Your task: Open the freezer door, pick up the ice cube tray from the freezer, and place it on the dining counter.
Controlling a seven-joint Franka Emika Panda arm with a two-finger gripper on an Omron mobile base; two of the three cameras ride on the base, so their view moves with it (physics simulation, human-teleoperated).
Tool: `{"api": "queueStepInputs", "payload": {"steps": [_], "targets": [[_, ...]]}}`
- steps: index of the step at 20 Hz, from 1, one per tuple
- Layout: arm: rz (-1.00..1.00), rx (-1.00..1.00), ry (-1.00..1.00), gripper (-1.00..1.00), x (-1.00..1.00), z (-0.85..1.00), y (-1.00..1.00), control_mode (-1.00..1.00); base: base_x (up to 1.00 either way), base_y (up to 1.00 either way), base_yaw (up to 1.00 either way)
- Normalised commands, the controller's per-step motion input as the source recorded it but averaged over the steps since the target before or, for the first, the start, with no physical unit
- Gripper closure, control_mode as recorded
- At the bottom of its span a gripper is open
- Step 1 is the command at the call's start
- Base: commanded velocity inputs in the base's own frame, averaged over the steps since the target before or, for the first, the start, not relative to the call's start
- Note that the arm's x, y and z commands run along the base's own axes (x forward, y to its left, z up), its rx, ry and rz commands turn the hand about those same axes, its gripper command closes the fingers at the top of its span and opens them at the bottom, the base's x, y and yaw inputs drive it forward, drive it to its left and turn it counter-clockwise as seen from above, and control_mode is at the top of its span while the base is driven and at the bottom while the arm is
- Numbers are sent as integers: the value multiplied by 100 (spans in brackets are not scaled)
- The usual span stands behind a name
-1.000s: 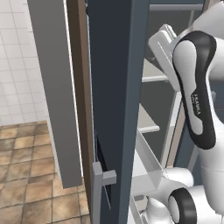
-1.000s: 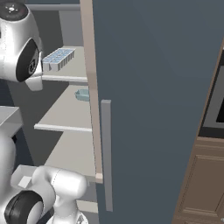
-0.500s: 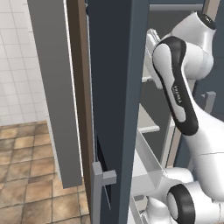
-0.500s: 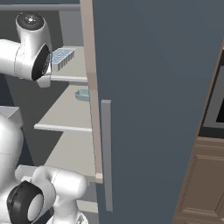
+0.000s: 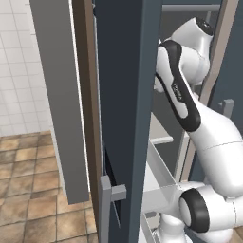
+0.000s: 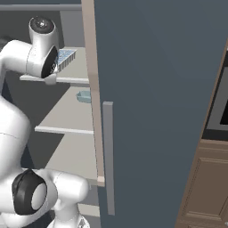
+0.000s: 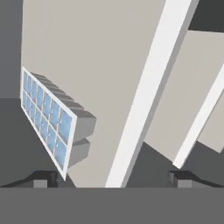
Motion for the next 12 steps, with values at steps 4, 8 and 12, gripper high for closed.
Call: {"api": "queueStepInputs", "payload": {"steps": [4, 8, 12], "targets": [[0, 1, 0, -100, 50, -3, 14, -100, 0, 0, 0], [0, 0, 0, -100, 42, -6, 13, -100, 0, 0, 0], [0, 0, 0, -100, 41, -15, 13, -100, 0, 0, 0]]}}
